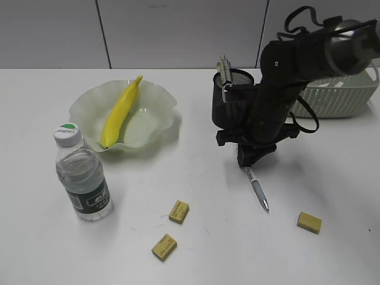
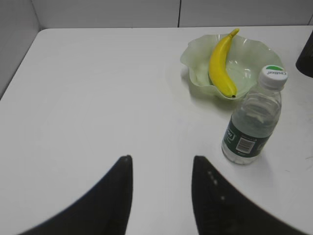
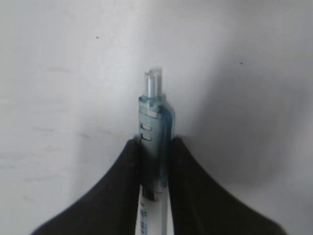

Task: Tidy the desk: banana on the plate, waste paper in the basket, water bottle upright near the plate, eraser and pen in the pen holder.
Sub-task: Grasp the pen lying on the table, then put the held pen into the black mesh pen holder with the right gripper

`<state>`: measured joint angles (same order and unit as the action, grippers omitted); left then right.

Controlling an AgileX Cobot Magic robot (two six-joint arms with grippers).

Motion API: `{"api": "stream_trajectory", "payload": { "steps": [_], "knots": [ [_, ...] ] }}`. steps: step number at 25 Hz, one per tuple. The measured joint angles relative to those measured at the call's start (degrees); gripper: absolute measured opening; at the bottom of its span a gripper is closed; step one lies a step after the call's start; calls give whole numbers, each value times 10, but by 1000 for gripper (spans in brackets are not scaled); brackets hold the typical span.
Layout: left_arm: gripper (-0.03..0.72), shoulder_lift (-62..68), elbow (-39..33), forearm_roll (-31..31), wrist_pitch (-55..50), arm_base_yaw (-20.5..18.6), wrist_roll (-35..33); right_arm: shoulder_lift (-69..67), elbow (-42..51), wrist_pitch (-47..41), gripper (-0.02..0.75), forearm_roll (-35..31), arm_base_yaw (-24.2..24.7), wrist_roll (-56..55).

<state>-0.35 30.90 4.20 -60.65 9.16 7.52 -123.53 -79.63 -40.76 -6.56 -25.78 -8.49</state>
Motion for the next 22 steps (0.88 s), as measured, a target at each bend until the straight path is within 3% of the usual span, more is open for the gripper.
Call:
{"api": "stream_trajectory", "payload": {
  "steps": [2, 5, 9, 14, 22],
  "knots": [
    [300, 0, 0, 0, 0, 0, 0, 41, 26, 33, 144, 0, 0, 0],
    [290, 0, 0, 0, 0, 0, 1, 138, 93, 150, 144, -2, 0, 0],
    [251, 0, 0, 2, 0, 0, 2, 260, 197, 450, 144, 14, 0, 4],
    [239, 0, 0, 2, 0, 0, 2, 244, 221, 746, 144, 75, 1, 34],
    [243, 0, 0, 17, 0, 0, 31, 108, 173, 848, 144, 2, 4, 144]
  ]
}}
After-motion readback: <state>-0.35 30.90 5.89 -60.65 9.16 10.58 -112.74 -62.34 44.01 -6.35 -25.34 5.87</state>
